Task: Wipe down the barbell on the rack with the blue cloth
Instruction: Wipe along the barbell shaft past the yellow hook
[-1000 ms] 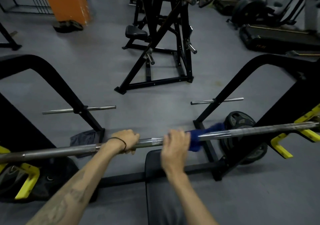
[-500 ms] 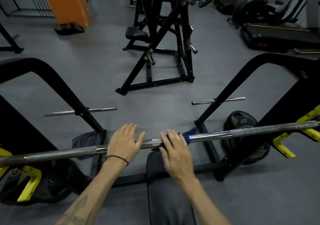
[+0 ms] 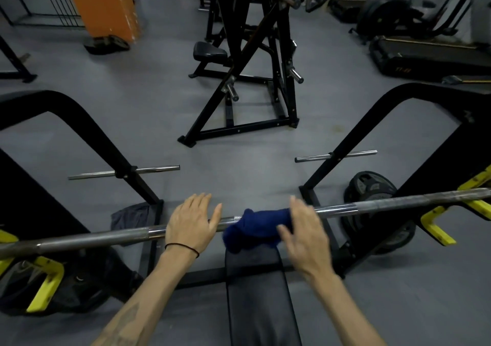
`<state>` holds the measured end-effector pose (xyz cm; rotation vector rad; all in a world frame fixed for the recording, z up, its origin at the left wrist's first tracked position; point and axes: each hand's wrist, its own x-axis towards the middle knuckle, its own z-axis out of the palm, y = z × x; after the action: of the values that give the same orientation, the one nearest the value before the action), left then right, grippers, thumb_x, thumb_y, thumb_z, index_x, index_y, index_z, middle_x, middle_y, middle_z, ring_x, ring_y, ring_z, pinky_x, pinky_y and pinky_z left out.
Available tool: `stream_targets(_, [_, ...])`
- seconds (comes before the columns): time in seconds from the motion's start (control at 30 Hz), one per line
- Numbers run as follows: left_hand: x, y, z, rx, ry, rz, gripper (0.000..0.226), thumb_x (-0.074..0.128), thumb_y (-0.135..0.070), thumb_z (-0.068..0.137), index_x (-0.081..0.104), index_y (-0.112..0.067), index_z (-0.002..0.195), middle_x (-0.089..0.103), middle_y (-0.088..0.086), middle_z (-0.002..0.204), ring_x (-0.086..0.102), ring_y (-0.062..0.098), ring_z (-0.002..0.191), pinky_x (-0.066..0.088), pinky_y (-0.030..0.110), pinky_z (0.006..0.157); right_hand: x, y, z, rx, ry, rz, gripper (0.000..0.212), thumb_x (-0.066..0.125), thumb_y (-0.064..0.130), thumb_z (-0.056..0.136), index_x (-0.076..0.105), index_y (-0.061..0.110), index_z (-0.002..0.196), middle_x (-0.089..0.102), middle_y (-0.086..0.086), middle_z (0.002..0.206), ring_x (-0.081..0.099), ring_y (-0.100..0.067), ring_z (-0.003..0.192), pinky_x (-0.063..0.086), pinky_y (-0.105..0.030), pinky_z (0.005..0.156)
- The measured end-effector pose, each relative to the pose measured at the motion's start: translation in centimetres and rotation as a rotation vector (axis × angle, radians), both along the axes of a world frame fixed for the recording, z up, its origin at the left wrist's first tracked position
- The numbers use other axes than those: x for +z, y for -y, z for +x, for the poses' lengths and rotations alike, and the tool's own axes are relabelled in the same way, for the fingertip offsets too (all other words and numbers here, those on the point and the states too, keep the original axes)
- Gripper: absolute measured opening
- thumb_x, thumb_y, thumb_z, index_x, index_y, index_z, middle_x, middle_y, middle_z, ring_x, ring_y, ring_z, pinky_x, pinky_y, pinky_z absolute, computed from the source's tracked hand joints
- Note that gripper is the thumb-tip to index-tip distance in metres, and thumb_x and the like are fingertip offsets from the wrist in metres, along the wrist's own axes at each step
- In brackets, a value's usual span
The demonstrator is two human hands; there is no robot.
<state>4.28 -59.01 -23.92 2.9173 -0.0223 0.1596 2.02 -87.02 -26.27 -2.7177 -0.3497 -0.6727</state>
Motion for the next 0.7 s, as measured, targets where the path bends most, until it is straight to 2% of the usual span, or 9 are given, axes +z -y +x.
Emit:
stream_targets(0.07, [0.0,0.2,0.1,0.01,0.009,0.002,0.075,0.018,-0.059,0.1,0.065,-0.01,0.131,0.068,0.008,0.13,0.06,0.027,0.123,0.051,0.043,0.1,0.3,1.7,0.5,-0.183,0.005,0.093,0.068,0.033,0.049,0.107,0.043,-0.003,0.149,0.047,-0.017,0.152,0.046,-0.035,0.14,0.027,-0.046,0.121])
stream_targets(0.17, [0.0,0.4,0.2,0.021,0.013,0.008,0.074,0.019,-0.058,0.099,0.066,-0.01,0.129,0.068,0.007,0.128,0.06,0.026,0.124,0.05,0.043,0.1,-0.3,-5.1,0.3,-0.303,0.003,0.283,0.07,0.03,0.051,0.108,0.046,-0.005,0.147,0.049,-0.021,0.151,0.044,-0.039,0.141,0.023,-0.052,0.122])
stream_targets(0.27, [-0.2,0.3,0.2,0.017,0.013,0.001,0.077,0.016,-0.06,0.098,0.065,-0.011,0.132,0.067,0.007,0.132,0.058,0.025,0.127,0.048,0.043,0.104,-0.3,-12.0,-2.1,-0.038,-0.109,0.232,0.069,0.031,0.055,0.107,0.038,0.004,0.154,0.04,-0.011,0.159,0.031,-0.027,0.151,0.017,-0.046,0.126])
stream_targets(0.33, [-0.5,-0.1,0.1,0.006,0.021,0.006,0.078,0.015,-0.062,0.098,0.064,-0.012,0.134,0.065,0.007,0.135,0.056,0.025,0.13,0.046,0.043,0.107,0.1,-10.2,-2.1,0.149,-0.092,0.075,0.065,0.035,0.052,0.107,0.038,0.009,0.156,0.038,-0.007,0.161,0.029,-0.022,0.152,0.022,-0.045,0.124])
stream_targets(0.4, [-0.6,-0.3,0.0,-0.015,0.043,0.023,0.075,0.019,-0.06,0.099,0.067,-0.01,0.129,0.066,0.009,0.132,0.057,0.027,0.129,0.047,0.044,0.106,-0.3,-5.2,-0.8,0.184,-0.041,-0.073,0.058,0.039,0.048,0.107,0.044,0.013,0.153,0.041,-0.008,0.159,0.036,-0.025,0.148,0.029,-0.046,0.121])
stream_targets(0.47, [-0.7,-0.3,0.0,-0.047,0.088,0.039,0.068,0.026,-0.056,0.1,0.071,-0.009,0.119,0.07,0.009,0.121,0.061,0.029,0.122,0.051,0.044,0.101,-0.5,0.5,0.3,0.029,-0.011,-0.096,0.056,0.035,0.049,0.107,0.053,0.015,0.147,0.047,-0.011,0.155,0.044,-0.03,0.143,0.029,-0.047,0.121])
stream_targets(0.57, [-0.3,0.0,-0.1,-0.04,0.148,0.037,0.056,0.034,-0.048,0.099,0.073,-0.008,0.106,0.07,0.006,0.105,0.062,0.029,0.115,0.056,0.043,0.088,-0.1,4.8,0.8,-0.226,-0.027,0.032,0.064,0.026,0.053,0.108,0.058,0.008,0.142,0.051,-0.014,0.151,0.043,-0.036,0.143,0.027,-0.05,0.121])
stream_targets(0.63, [0.0,0.2,0.1,-0.017,0.129,0.022,0.053,0.034,-0.044,0.096,0.073,-0.009,0.099,0.068,0.004,0.098,0.063,0.027,0.107,0.056,0.041,0.078,0.0,1.2,1.2,-0.352,-0.02,0.173,0.067,0.027,0.052,0.107,0.062,0.003,0.136,0.054,-0.017,0.147,0.04,-0.038,0.144,0.025,-0.056,0.12])
stream_targets(0.7, [0.2,0.3,0.2,-0.003,0.09,0.018,0.054,0.03,-0.044,0.094,0.073,-0.011,0.096,0.066,0.002,0.095,0.062,0.023,0.099,0.054,0.039,0.073,0.3,-4.7,0.3,-0.27,-0.016,0.246,0.06,0.03,0.049,0.107,0.063,0.007,0.135,0.053,-0.014,0.149,0.034,-0.037,0.148,0.02,-0.054,0.123])
